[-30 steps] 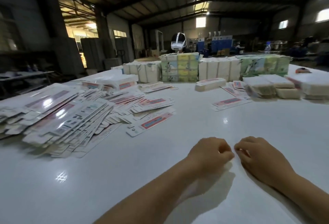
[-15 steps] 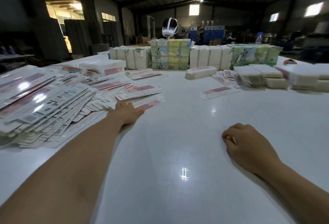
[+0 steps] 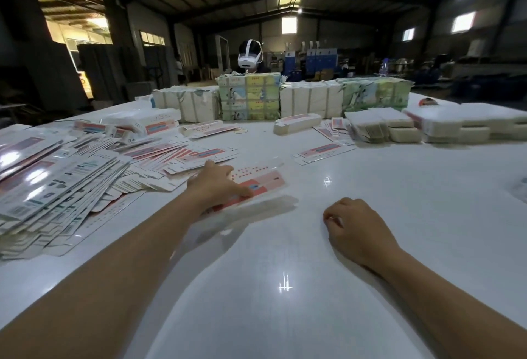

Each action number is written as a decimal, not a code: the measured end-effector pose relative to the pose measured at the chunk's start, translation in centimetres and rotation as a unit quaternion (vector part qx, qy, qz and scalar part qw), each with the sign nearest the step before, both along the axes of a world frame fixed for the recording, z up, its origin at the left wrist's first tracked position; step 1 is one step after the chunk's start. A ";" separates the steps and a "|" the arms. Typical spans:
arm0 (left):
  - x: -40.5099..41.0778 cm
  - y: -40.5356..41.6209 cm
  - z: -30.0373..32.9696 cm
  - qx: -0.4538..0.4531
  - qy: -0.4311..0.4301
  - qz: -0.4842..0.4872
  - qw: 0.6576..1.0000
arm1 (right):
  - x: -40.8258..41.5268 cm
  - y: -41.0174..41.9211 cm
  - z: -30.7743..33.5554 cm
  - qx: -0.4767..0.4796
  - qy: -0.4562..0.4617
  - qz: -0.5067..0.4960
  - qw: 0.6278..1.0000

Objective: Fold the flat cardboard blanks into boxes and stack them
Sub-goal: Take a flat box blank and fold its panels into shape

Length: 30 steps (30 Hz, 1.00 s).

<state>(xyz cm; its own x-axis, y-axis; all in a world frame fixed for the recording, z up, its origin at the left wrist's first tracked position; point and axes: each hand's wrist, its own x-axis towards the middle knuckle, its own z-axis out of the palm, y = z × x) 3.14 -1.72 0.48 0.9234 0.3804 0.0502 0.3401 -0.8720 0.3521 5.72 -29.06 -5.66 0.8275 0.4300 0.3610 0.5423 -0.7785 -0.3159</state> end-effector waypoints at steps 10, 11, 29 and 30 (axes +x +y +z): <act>-4.0 -8.1 -1.7 -0.001 -0.002 -0.144 0.990 | -1.4 -2.1 3.5 0.598 0.417 0.034 0.683; -4.1 -8.4 -1.8 0.025 -0.006 -0.156 0.988 | -1.6 -2.1 3.6 0.580 0.418 0.054 0.697; -6.8 -11.0 -2.2 0.156 -0.149 -0.271 0.938 | -2.0 -3.0 3.3 0.476 0.493 0.169 0.709; -6.9 -11.0 -2.2 0.158 -0.146 -0.276 0.937 | -2.1 -2.9 3.2 0.462 0.493 0.171 0.717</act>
<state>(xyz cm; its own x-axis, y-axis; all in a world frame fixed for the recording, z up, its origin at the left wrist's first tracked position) -3.77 -12.73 -1.74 0.9044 -0.2281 0.3606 -0.2644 -0.9629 0.0539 3.64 -32.01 -2.44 0.7790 0.6236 -0.0659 -0.1904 0.1352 -0.9724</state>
